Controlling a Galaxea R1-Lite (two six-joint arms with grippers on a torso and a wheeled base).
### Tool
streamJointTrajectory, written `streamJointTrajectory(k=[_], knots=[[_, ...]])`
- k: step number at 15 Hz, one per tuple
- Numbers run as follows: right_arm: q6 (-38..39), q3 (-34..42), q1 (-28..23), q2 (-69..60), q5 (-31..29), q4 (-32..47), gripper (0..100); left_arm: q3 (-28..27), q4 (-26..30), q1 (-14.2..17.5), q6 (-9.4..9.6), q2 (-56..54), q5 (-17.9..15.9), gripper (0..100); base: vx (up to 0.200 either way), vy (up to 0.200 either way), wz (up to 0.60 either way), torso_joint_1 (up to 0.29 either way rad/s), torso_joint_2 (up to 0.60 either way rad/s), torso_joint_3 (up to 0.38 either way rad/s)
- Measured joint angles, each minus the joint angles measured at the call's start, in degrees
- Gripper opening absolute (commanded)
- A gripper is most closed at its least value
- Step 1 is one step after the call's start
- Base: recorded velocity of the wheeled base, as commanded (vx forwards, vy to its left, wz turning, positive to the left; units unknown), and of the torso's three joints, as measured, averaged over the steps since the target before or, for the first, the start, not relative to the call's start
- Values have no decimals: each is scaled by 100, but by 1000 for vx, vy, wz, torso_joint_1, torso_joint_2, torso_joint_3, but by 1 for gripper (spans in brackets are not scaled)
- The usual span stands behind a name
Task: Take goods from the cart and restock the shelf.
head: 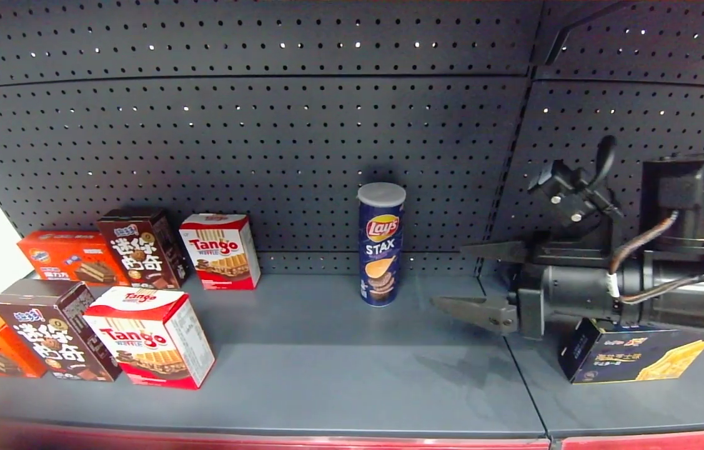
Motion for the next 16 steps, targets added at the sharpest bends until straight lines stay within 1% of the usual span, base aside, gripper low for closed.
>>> streamJointTrajectory(k=[2, 6, 7, 8, 9, 10, 14, 16], knots=[[-16, -230, -68, 436, 266, -249, 100, -22, -2, 2, -5, 0, -6, 0, 0, 0, 0, 0, 0, 0], [-24, -735, -380, 1197, 627, -717, 100, -5, 2, 2, -5, 0, -6, 0, 0, 0, 0, 0, 0, 0], [-27, -859, -502, 1401, 794, -884, 100, 6, 2, 0, -5, 0, -6, 0, 0, 0, 0, 0, 0, 0], [-24, -936, -623, 1585, 1156, -1117, 100, 20, 4, -2, -2, 2, -4, 0, 0, 0, 0, 0, 0, 0], [-22, -984, -714, 1757, 1389, -1358, 100, 43, 2, 0, -5, 2, 0, 0, 0, 0, 0, 0, 0, 0], [-21, -1022, -796, 1921, 1512, -1492, 100, 69, 6, 0, -5, 2, 10, 0, 0, 0, 0, 0, 0, 0], [-24, -1253, -951, 2332, 1864, -1538, 100, 139, 4, 0, -2, 2, 24, 0, 0, 0, 0, 0, 0, 0], [-24, -1460, -975, 2503, 1908, -1535, 100, 168, 6, 0, -5, 2, 27, 0, 0, 0, 0, 0, 0, 0]])
